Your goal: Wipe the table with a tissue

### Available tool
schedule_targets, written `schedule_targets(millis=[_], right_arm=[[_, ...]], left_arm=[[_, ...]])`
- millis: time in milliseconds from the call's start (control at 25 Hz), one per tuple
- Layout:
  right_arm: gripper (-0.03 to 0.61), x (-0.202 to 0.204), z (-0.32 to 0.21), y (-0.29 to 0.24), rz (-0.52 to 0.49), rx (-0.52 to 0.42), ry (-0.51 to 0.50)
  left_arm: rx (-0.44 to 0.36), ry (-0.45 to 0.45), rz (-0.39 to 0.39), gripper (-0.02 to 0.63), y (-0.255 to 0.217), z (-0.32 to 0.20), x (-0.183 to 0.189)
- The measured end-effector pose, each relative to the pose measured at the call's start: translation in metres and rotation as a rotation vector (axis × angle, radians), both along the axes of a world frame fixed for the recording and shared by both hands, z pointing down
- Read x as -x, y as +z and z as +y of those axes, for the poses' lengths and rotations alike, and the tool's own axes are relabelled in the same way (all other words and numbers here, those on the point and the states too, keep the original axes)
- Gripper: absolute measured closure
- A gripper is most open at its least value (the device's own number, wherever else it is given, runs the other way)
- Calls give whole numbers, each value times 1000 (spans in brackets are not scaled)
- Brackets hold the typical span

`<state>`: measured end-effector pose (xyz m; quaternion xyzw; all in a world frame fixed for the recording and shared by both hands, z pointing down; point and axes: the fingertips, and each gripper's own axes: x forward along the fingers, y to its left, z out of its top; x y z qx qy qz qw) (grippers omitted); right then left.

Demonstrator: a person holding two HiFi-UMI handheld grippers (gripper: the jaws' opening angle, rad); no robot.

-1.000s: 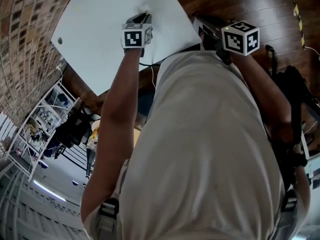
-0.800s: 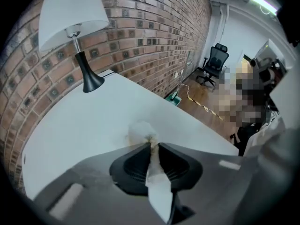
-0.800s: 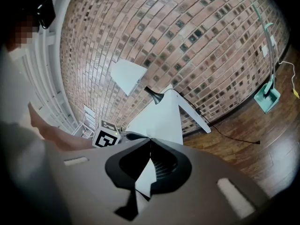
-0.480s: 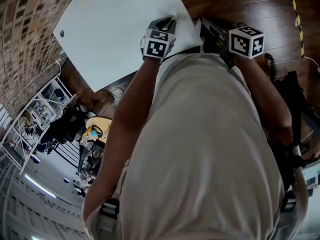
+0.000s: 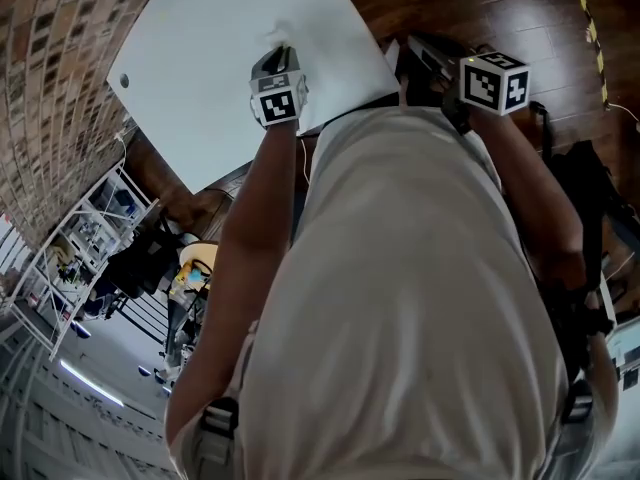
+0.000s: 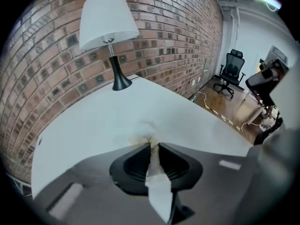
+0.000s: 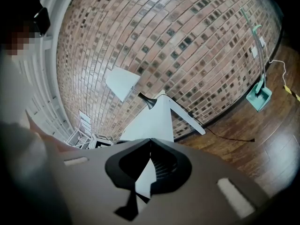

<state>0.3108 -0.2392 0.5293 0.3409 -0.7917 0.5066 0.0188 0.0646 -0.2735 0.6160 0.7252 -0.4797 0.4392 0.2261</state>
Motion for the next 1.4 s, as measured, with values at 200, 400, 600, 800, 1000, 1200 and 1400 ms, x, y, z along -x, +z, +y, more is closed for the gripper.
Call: schedule_targets(millis=[200,400,600,800,1000,1200,1400], right_arm=[[571,-6,5,-2,15,6,6],[571,41,-4,-3,-5,10,31],[571,13,14,-6,36,-43,-33],[571,23,19,-18,69,-104,-112],[571,48,31,-27,111,-187,-223],[571,77,30,-42,132,-309,-322],[571,110,36,-64,164,-422,-410]], left_arm=[[11,111,9,552,8,3,-58],[33,338,54,551,4,20,-63],[34,355,128,552,2,53,-115],[-40,194,183,552,-24,42,-87],[-79,80,278,551,-51,62,-65],[-143,44,391,552,-80,81,-61],[-254,-6,487,551,-115,92,-47]])
